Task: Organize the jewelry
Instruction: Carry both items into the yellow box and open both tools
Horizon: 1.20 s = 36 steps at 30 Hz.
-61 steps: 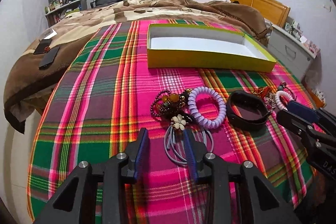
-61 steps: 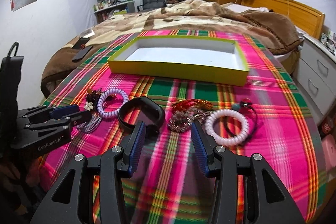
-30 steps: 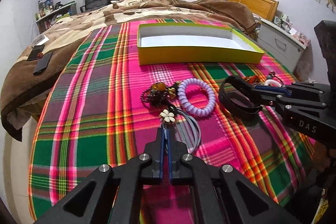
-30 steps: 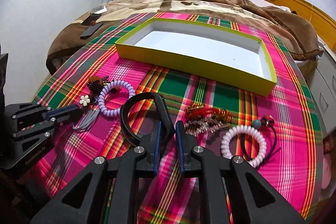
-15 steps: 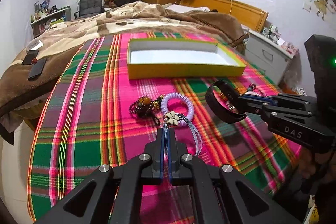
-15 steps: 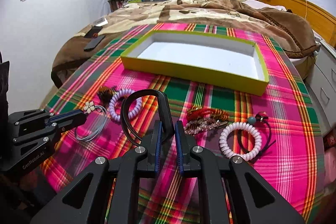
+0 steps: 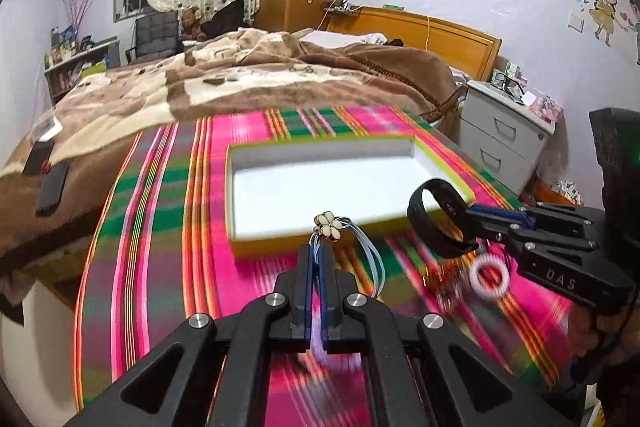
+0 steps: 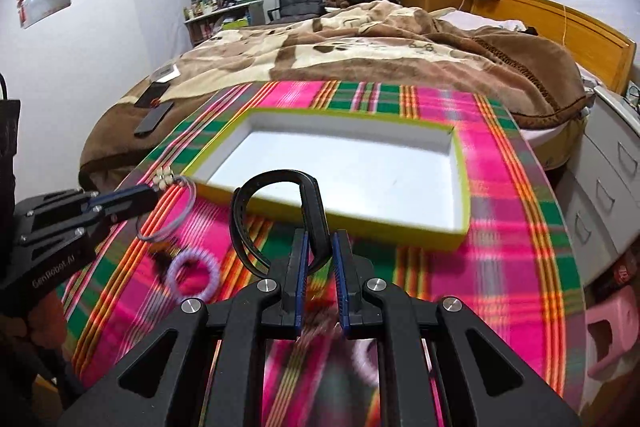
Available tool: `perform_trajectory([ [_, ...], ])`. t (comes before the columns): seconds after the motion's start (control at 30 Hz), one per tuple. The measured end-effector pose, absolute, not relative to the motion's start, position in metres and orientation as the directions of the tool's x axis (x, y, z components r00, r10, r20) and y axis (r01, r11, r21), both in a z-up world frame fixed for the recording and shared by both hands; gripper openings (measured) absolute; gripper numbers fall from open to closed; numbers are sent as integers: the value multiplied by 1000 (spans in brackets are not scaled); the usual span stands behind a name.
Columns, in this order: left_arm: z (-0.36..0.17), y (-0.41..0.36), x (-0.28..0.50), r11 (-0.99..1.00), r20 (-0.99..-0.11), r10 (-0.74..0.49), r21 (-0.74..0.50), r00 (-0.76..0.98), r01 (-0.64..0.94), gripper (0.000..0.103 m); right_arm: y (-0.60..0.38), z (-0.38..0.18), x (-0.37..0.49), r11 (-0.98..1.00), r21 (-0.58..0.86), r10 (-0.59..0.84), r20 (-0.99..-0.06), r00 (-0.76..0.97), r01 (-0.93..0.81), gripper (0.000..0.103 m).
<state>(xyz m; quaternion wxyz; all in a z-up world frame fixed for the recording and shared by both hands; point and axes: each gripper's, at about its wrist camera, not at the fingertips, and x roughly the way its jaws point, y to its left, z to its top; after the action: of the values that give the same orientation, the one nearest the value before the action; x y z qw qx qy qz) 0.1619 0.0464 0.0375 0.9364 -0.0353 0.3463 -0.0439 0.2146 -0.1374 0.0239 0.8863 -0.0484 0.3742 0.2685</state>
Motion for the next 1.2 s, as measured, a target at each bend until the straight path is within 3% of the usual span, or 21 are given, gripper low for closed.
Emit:
perform_trajectory([
  [0.6,0,46,333,990,-738,-134,-122,662,65,2,-122,-16,346,908,72,305,-790,532,-413,13],
  [1.2,-24,43,357,986,-780,-160,-153,604,64,5,-110,-22,368,902,73,305,-805,509,-425,18],
])
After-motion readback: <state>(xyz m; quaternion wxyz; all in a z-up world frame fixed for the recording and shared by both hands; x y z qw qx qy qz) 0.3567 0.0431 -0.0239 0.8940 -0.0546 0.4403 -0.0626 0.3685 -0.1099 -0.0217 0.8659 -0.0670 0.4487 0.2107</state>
